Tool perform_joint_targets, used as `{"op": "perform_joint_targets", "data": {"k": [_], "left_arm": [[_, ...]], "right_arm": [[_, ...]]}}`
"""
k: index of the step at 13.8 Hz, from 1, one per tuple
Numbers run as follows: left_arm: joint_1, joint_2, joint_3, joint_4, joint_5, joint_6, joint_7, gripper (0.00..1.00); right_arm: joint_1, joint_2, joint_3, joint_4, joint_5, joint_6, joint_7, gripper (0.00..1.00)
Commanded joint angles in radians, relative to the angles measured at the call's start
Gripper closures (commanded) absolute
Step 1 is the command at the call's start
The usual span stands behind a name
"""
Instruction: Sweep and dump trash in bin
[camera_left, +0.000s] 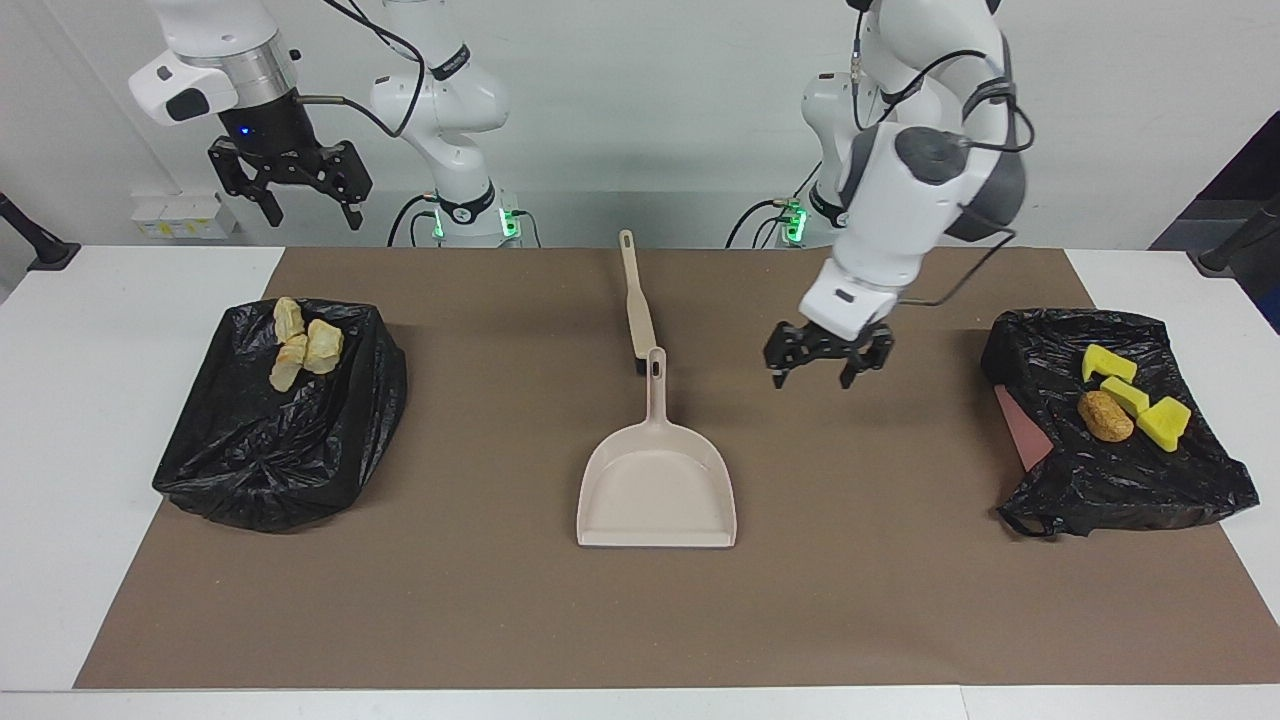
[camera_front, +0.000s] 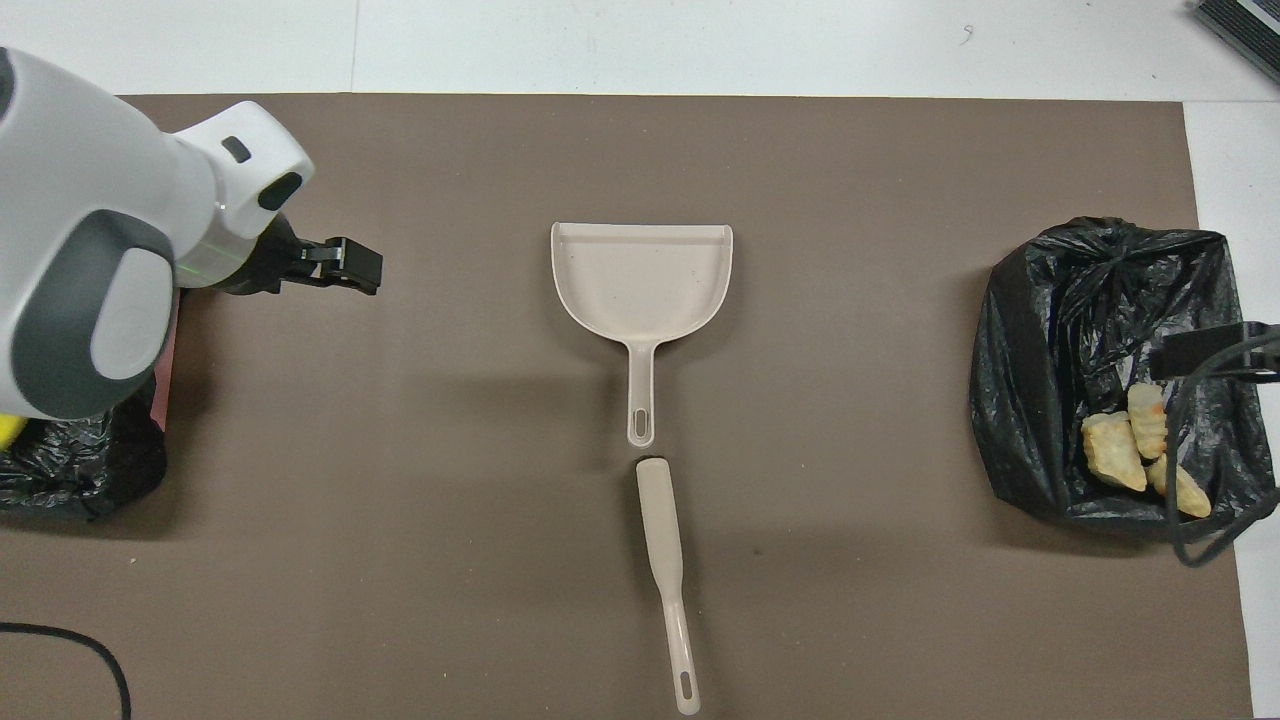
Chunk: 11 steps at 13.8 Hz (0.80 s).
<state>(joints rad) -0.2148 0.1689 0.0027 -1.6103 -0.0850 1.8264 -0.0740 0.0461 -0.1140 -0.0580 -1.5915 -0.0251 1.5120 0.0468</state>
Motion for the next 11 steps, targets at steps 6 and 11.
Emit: {"op": "perform_joint_targets", "data": {"k": [6, 11], "left_arm": [[0.181, -0.132, 0.000, -0.006, -0.001, -0.168, 0.229, 0.00], [0.196, -0.199, -0.001, -0.033, 0.033, -0.213, 0.243, 0.00]], "right_arm": [[-0.011, -0.024, 0.001, -0.025, 0.016, 0.004, -0.028, 0.00], [-0.012, -0.024, 0.001, -0.025, 0.016, 0.004, -0.028, 0.00]]}}
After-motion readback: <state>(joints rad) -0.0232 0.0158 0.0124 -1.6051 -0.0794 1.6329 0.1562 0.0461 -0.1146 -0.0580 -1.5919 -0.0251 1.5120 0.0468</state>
